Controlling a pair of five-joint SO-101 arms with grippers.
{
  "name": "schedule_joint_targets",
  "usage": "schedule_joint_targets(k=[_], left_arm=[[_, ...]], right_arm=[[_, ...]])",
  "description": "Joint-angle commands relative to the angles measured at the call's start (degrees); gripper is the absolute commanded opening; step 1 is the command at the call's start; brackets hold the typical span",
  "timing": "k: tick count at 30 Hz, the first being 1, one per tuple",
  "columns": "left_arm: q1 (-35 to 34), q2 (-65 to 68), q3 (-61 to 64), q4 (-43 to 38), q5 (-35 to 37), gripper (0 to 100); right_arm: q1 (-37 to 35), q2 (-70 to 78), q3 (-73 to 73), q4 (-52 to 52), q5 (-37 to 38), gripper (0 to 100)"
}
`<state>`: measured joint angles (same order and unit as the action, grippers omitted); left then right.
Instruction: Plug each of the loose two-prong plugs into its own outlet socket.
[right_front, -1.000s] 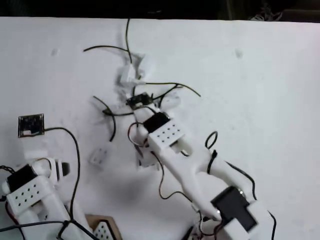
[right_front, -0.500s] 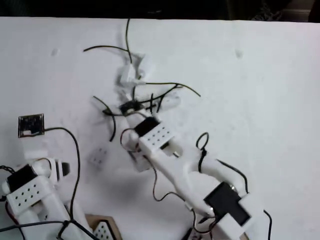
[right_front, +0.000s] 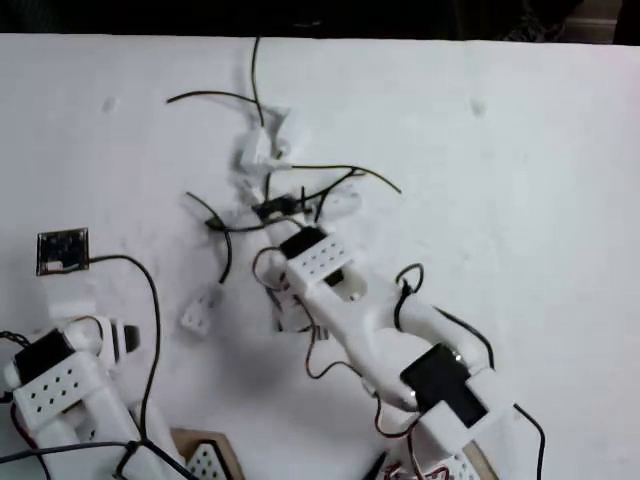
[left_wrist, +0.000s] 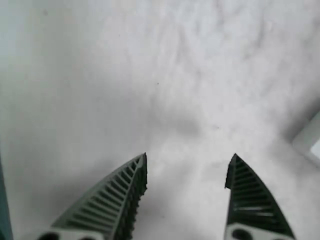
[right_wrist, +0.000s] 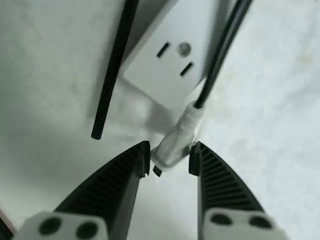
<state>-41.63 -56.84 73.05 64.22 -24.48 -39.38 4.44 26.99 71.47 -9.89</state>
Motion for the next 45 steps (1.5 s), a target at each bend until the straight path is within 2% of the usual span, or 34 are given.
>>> schedule_joint_targets(k=[1, 8, 13, 21, 25, 33, 36, 40, 45], left_arm=[[-0.1, -1.1, -0.3, -1.1, 0.0, 26], [-0.1, -1.1, -0.3, -1.1, 0.0, 26], [-0.1, -1.1, -0.3, -1.1, 0.0, 26], [-0.1, -1.1, -0.3, -1.1, 0.0, 26], [-0.1, -1.1, -0.5, -1.1, 0.0, 26], [1.7, -1.2, -4.9, -0.1, 0.5, 26], [3.7, -1.2, -9.9, 4.0, 1.3, 26], [6.7, -1.2, -20.5, 10.8, 5.9, 26], [13.8, -1.2, -31.3, 17.3, 10.2, 26]], right_arm=[[1.7, -0.4, -1.9, -0.2, 0.5, 12.7], [2.0, 0.0, -1.9, -1.5, 0.5, 12.5], [3.5, 0.0, -1.9, -4.7, 4.6, 1.8], [5.6, -2.0, -2.0, -1.2, 5.8, 1.7], [4.7, -10.5, -1.8, 4.1, 5.8, 1.7], [1.3, -37.0, -1.6, 14.5, 5.8, 1.7], [1.4, -44.9, -1.6, 16.3, 5.8, 1.7], [1.5, -53.6, -1.6, 17.3, 5.8, 1.7], [1.3, -63.0, -1.5, 17.3, 5.8, 1.7]])
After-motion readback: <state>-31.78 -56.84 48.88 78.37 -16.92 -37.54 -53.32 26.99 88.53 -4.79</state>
